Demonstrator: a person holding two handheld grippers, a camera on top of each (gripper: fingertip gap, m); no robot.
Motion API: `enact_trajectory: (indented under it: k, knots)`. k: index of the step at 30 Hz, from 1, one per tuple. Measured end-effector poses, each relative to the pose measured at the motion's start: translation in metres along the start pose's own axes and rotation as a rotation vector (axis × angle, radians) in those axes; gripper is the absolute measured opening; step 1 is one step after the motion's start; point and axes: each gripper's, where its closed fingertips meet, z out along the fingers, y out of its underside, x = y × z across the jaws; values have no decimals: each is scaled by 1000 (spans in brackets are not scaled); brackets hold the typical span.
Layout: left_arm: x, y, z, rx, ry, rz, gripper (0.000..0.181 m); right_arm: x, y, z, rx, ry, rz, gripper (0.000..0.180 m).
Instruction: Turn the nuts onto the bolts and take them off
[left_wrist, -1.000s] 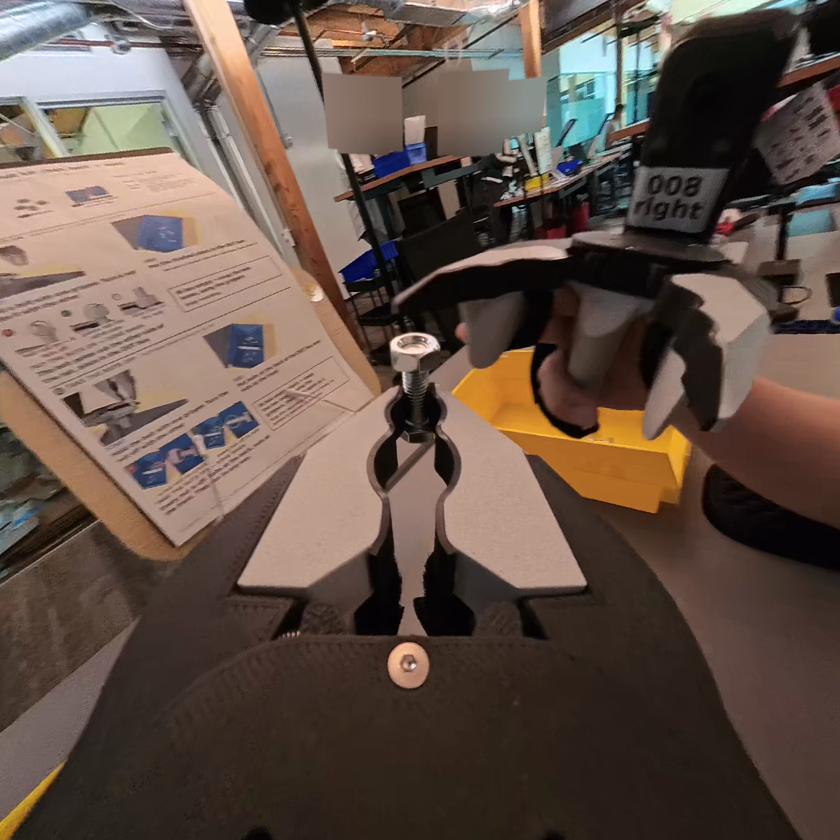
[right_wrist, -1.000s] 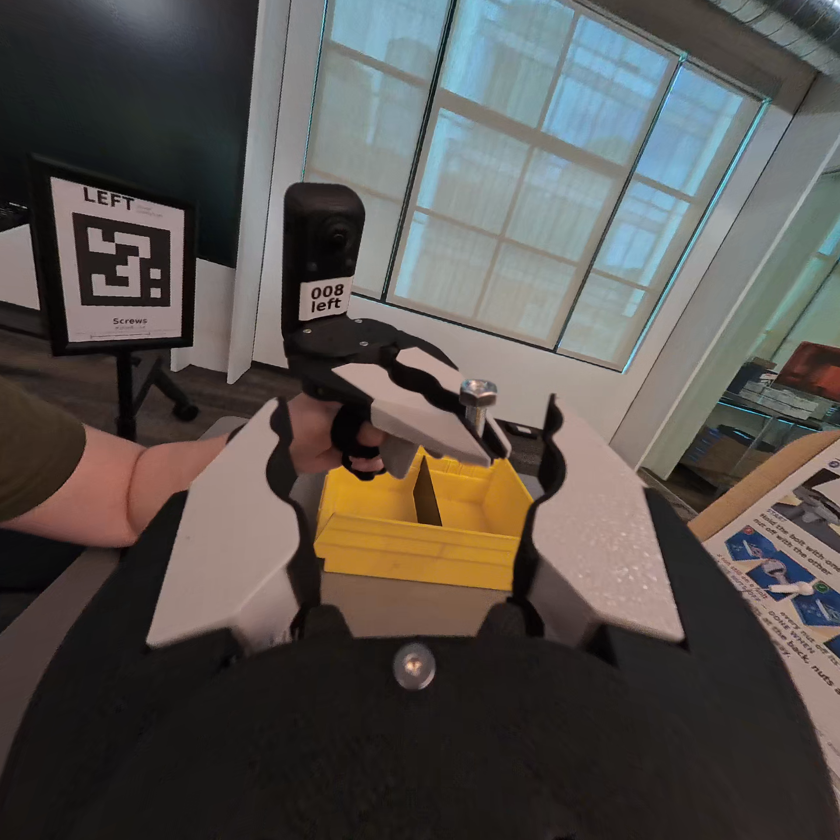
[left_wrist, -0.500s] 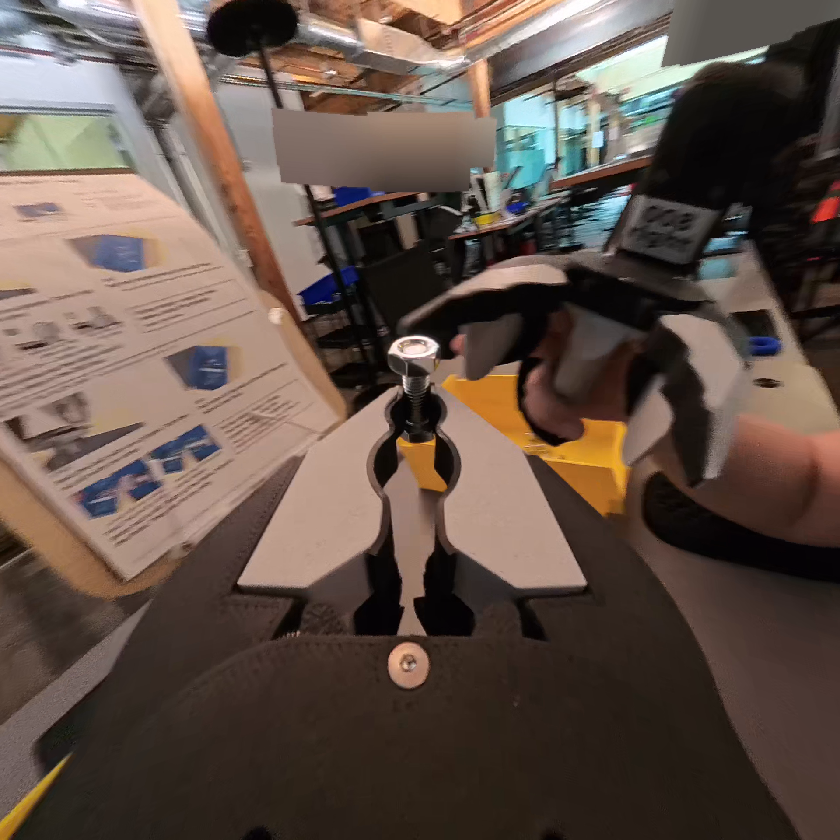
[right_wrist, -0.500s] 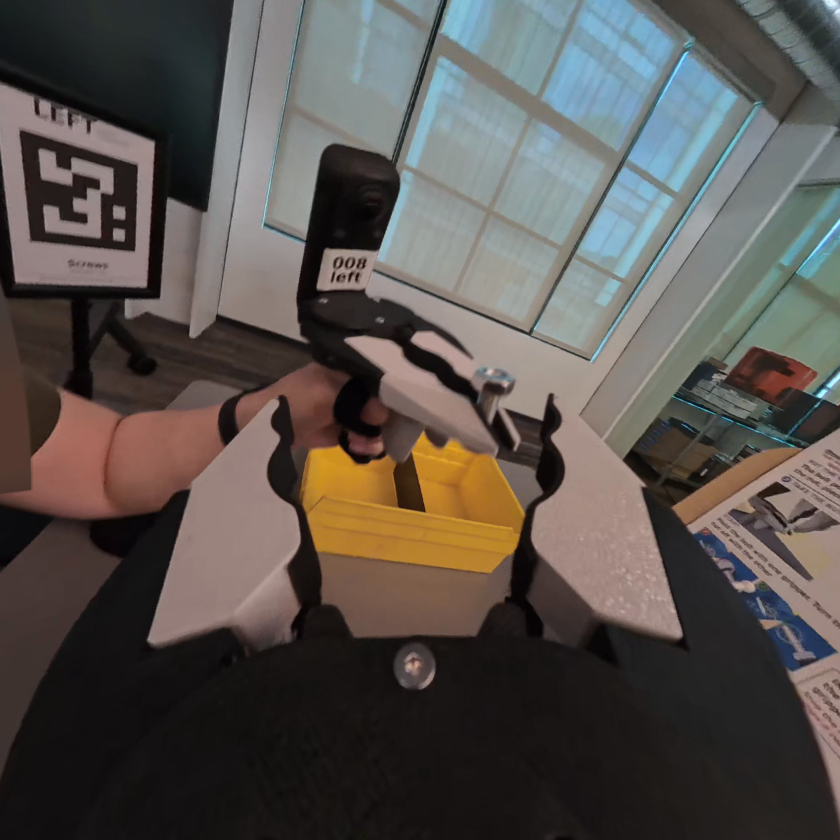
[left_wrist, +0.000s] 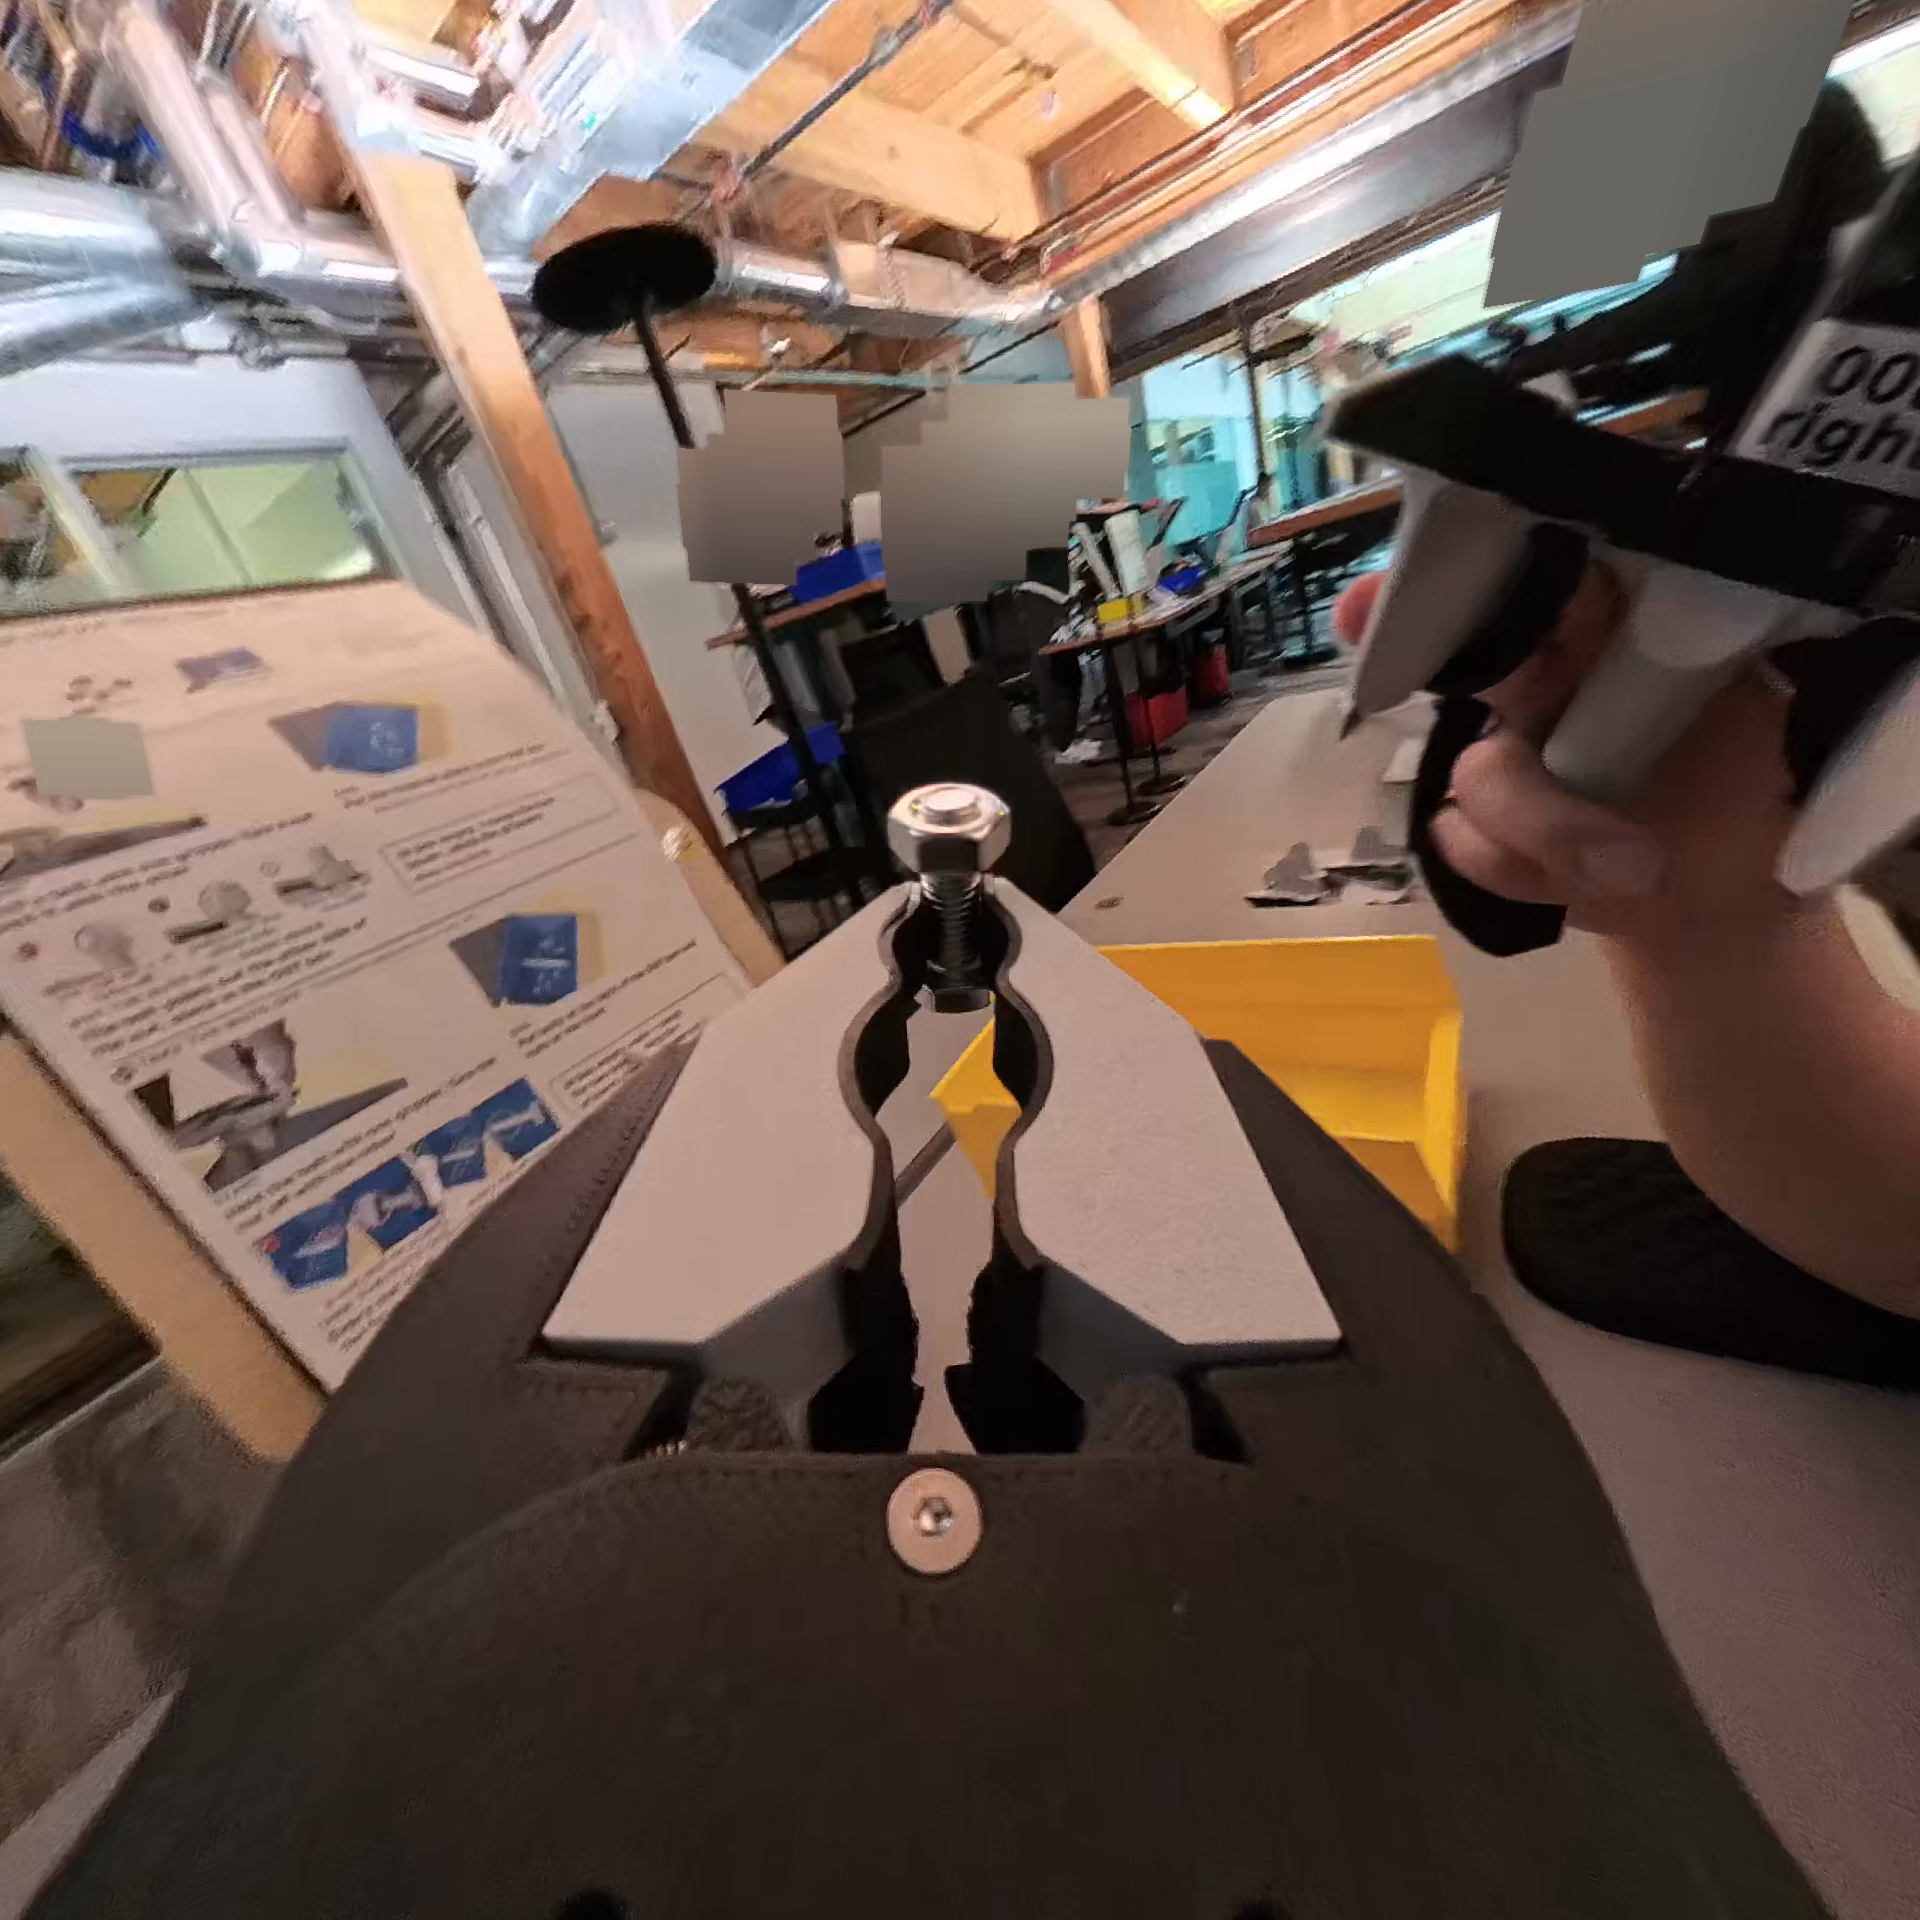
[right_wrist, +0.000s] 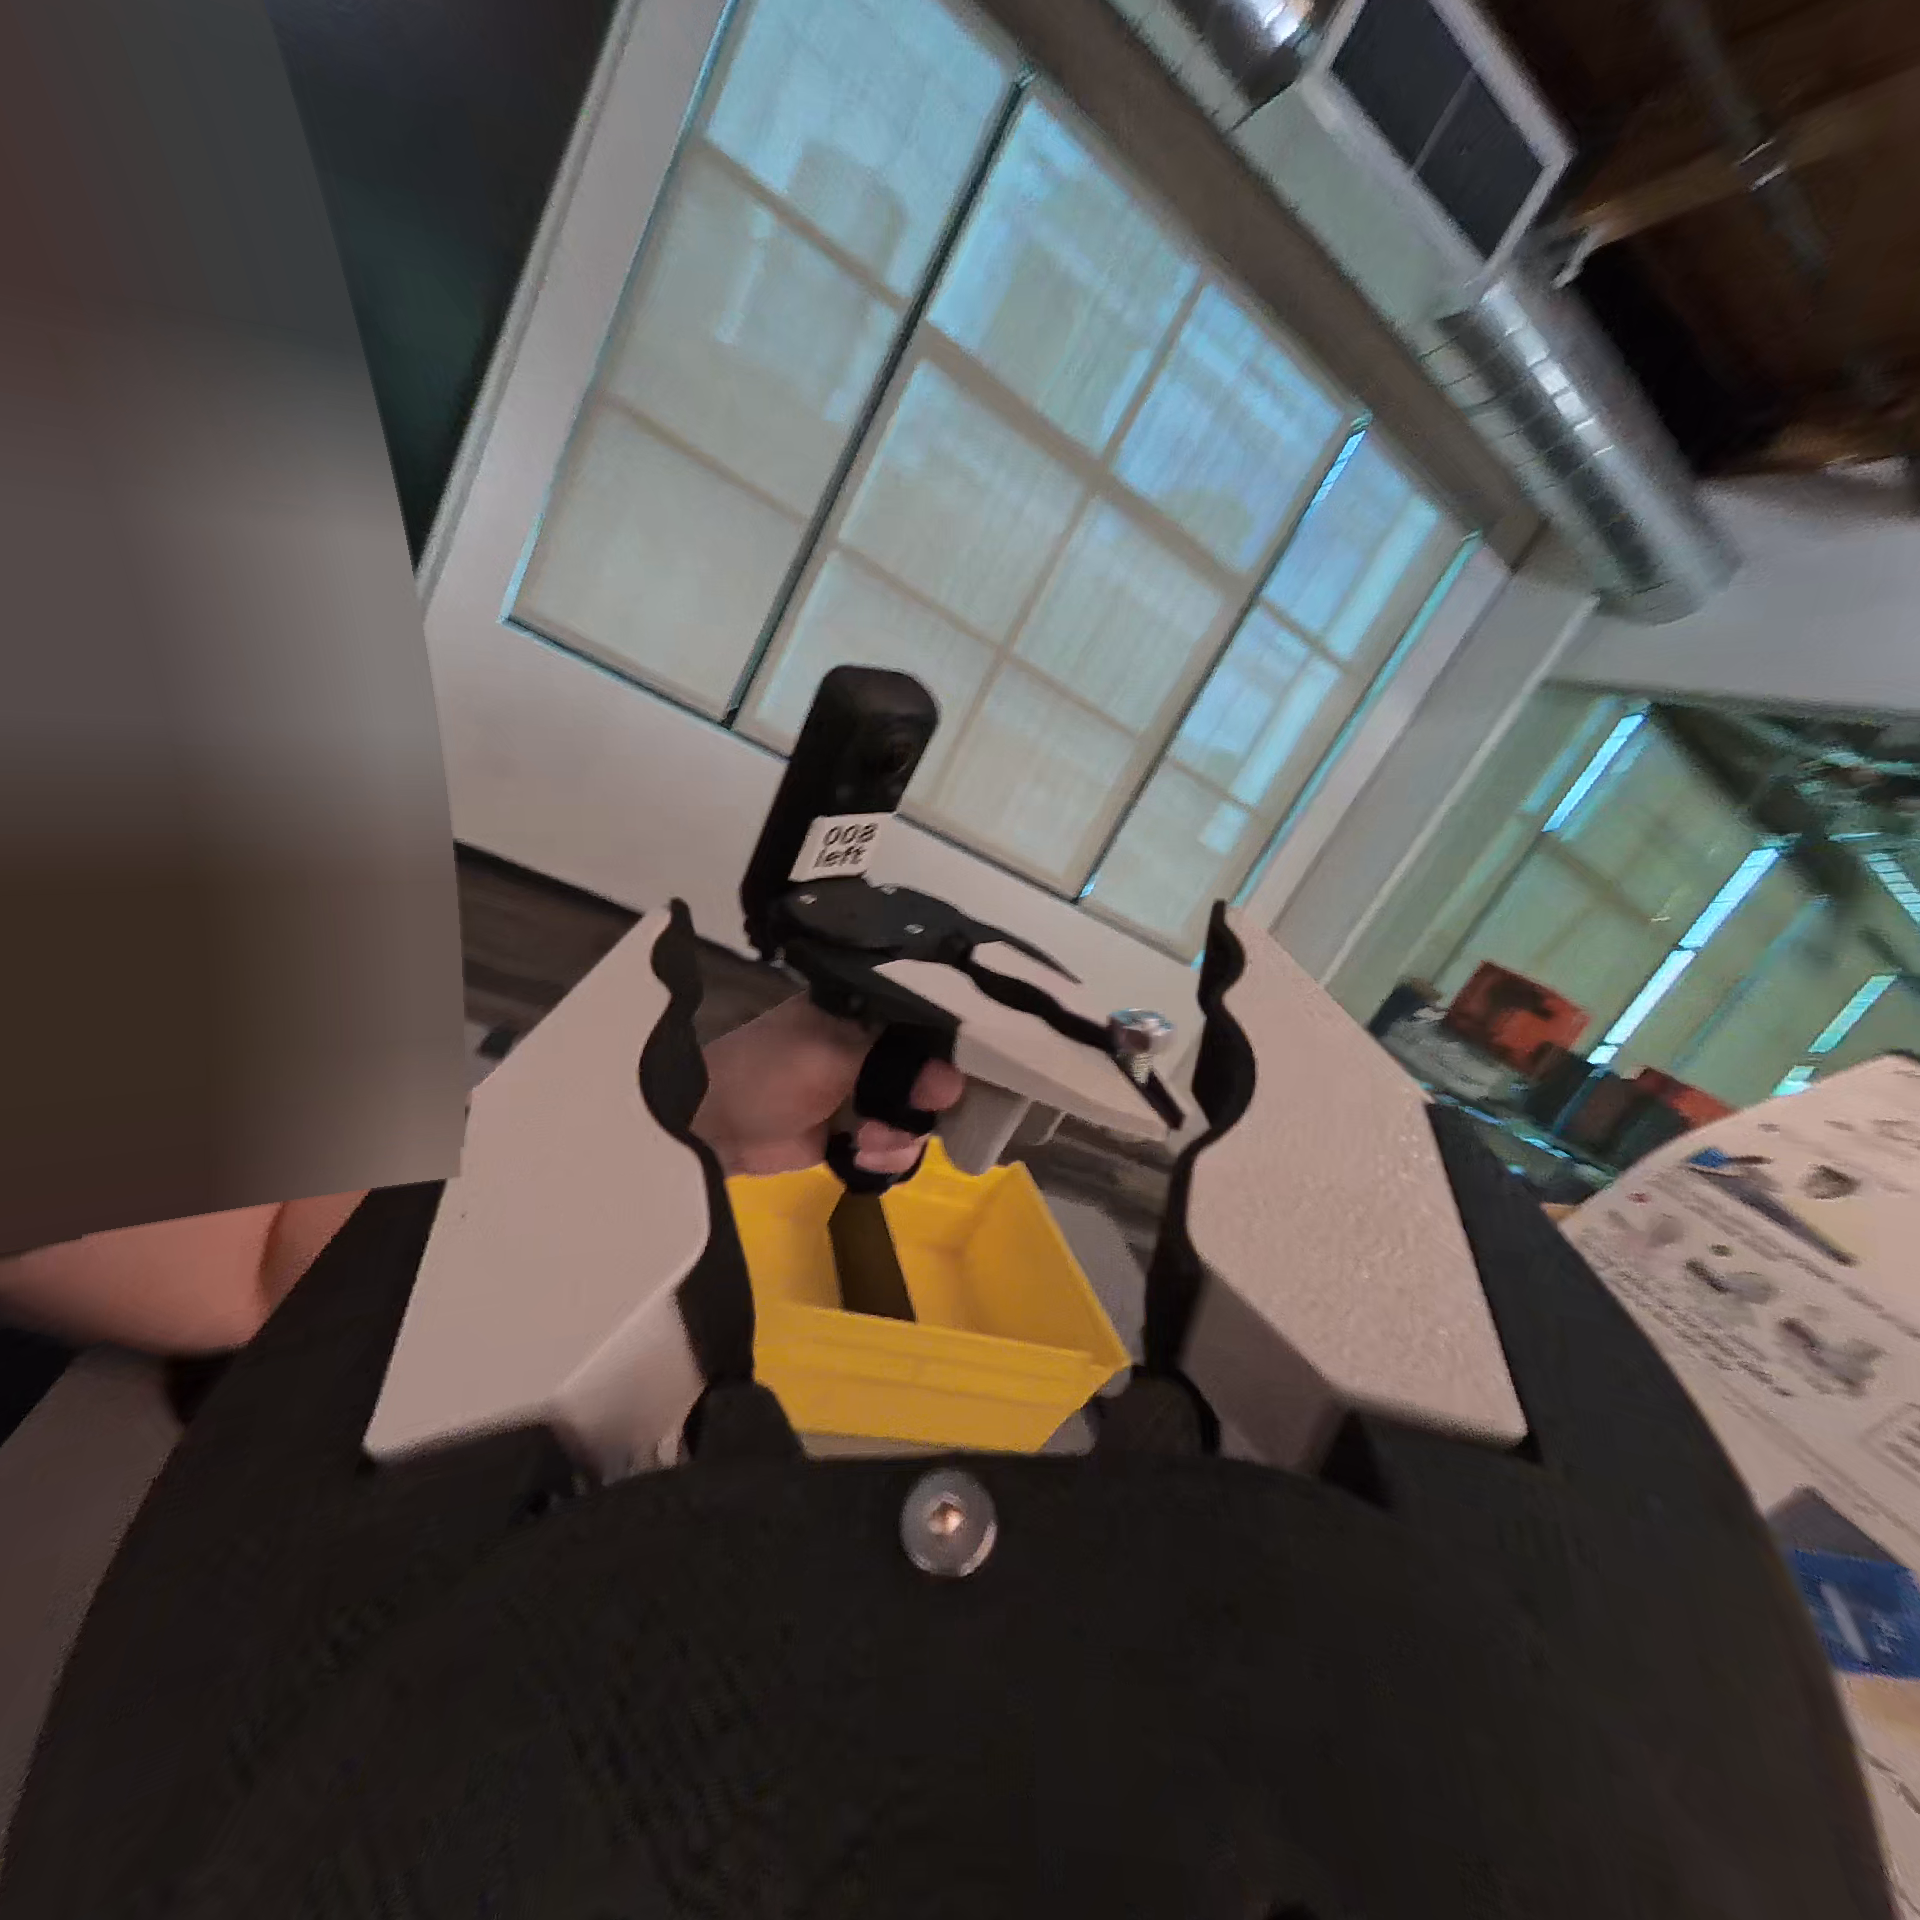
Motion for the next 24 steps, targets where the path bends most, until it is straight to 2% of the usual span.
enact_trajectory:
  k: [4,11,12,15,20,24]
  knots:
    - [37,-27,-5,76,101,72,7,-7,-19,3,15,87,-17,93]
    - [114,-69,-25,173,238,174,7,-63,-19,30,-242,-60,-84,95]
    - [122,-74,-28,185,242,181,7,-73,-20,33,-278,-73,-112,102]
    - [137,-85,-39,188,227,208,7,-92,-24,35,-381,-57,-228,107]
    - [176,-106,-70,255,283,177,8,-121,-64,29,-356,45,-366,98]
    - [205,-119,-95,274,298,161,7,-149,-61,25,-470,46,-290,98]
